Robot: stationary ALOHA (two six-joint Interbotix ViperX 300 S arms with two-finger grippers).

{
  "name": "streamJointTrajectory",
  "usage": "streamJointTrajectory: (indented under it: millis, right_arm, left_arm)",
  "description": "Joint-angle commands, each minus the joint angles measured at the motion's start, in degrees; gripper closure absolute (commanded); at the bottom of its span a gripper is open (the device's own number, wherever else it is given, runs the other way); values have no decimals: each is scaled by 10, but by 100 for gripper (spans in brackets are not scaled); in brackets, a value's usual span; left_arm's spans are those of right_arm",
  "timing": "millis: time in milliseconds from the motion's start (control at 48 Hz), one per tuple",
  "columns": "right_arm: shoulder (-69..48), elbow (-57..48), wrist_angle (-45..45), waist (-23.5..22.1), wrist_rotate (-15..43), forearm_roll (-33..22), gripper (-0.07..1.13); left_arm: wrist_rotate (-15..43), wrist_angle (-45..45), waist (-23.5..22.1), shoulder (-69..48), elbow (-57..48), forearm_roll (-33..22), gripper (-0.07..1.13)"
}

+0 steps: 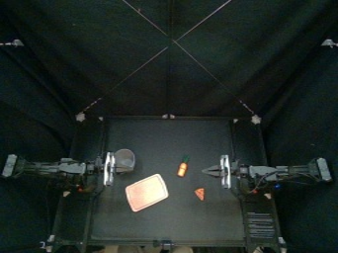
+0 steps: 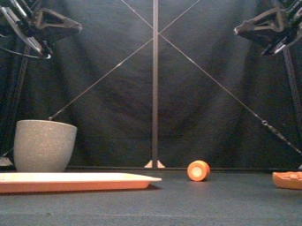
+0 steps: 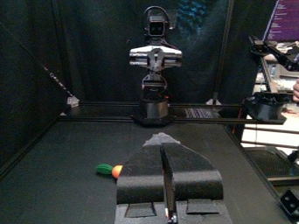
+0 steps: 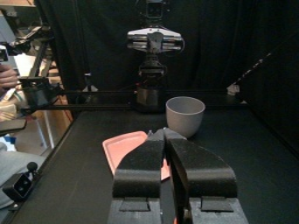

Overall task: Pick the pie then place it in the grey bowl
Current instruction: Pick the pie

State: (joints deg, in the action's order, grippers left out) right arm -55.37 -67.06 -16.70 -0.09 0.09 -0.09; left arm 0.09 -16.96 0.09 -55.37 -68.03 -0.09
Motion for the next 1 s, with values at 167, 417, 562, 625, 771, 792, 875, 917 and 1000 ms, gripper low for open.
streamJointTrajectory:
  millis: [167, 417, 562, 625, 771, 792, 875, 917, 1000]
  right_arm:
    - [77, 33, -3, -62, 21, 37, 95]
    - [179, 83, 8, -98, 49, 149, 31]
    - [202, 95, 7, -109, 52, 154, -6]
    - [207, 97, 4, -109, 53, 159, -3]
    - [214, 102, -4, -98, 61, 185, 4]
    - [214, 101, -4, -93, 64, 189, 4]
    - [215, 101, -1, -56, 83, 207, 4]
    - [218, 100, 0, -42, 92, 212, 4]
    - [222, 96, 25, -4, 116, 227, 4]
  left_arm:
    - [0, -1, 6, 8, 12, 0, 108]
    - [0, -1, 7, 8, 4, -1, 107]
    - [0, -1, 7, 8, 3, 1, 107]
    - [1, -1, 8, 8, 2, 1, 107]
    - [1, -1, 8, 8, 0, 2, 107]
    - [1, -1, 9, 8, -1, 2, 107]
    - [1, -1, 9, 8, -4, 2, 107]
    - [1, -1, 10, 8, -4, 2, 107]
    - [1, -2, 10, 8, -5, 2, 107]
